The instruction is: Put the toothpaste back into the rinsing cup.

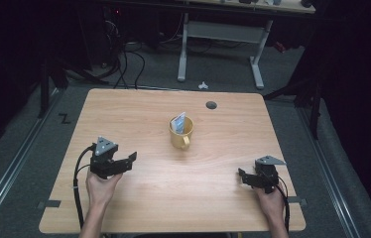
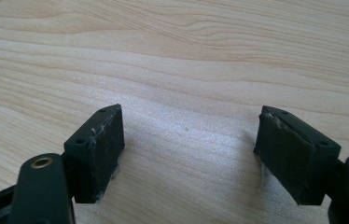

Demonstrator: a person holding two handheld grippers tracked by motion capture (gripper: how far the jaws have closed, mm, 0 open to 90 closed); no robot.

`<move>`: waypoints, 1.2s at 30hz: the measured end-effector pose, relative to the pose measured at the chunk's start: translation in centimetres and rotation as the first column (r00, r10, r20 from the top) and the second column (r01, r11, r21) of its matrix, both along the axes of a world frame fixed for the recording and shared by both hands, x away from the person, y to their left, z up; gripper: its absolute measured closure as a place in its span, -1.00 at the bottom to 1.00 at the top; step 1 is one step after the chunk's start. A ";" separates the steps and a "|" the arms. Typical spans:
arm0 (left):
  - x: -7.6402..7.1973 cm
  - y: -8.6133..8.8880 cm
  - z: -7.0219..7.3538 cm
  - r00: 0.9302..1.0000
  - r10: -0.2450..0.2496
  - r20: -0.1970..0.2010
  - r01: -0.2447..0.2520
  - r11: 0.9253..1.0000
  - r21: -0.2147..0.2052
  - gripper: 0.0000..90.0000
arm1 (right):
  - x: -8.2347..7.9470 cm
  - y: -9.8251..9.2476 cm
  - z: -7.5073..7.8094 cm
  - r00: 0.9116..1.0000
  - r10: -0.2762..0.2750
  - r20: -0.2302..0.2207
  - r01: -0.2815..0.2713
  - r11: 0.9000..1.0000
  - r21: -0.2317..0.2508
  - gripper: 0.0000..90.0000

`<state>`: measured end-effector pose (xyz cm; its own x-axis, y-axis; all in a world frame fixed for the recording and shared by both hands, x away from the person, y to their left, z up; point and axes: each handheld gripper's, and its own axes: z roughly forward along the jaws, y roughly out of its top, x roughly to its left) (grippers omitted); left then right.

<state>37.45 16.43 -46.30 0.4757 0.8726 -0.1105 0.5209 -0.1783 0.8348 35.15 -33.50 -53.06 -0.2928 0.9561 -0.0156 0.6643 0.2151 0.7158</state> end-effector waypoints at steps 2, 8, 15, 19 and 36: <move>-0.1 0.0 -0.2 1.000 -0.001 -0.003 0.001 1.000 -0.002 -0.44 | 0.0 0.0 0.0 1.000 0.000 0.000 0.000 1.000 0.000 -0.47; 0.0 -0.2 -0.6 1.000 -0.003 -0.012 0.003 1.000 -0.004 -0.44 | 0.0 0.0 0.0 1.000 0.000 0.000 0.000 1.000 0.000 -0.47; 0.0 -0.4 -1.5 0.999 -0.008 -0.031 0.007 1.000 -0.021 -0.44 | 0.0 0.0 0.0 1.000 0.000 0.000 0.000 1.000 0.000 -0.47; 0.0 -0.5 -1.8 0.999 -0.017 -0.038 0.016 1.000 -0.024 -0.43 | 0.0 0.0 0.0 1.000 0.000 0.000 0.000 1.000 0.000 -0.48; 0.8 -2.0 -3.7 0.997 -0.026 -0.074 0.027 1.000 0.016 -0.41 | 0.0 0.0 0.0 1.000 0.007 -0.001 -0.007 1.000 -0.001 -0.47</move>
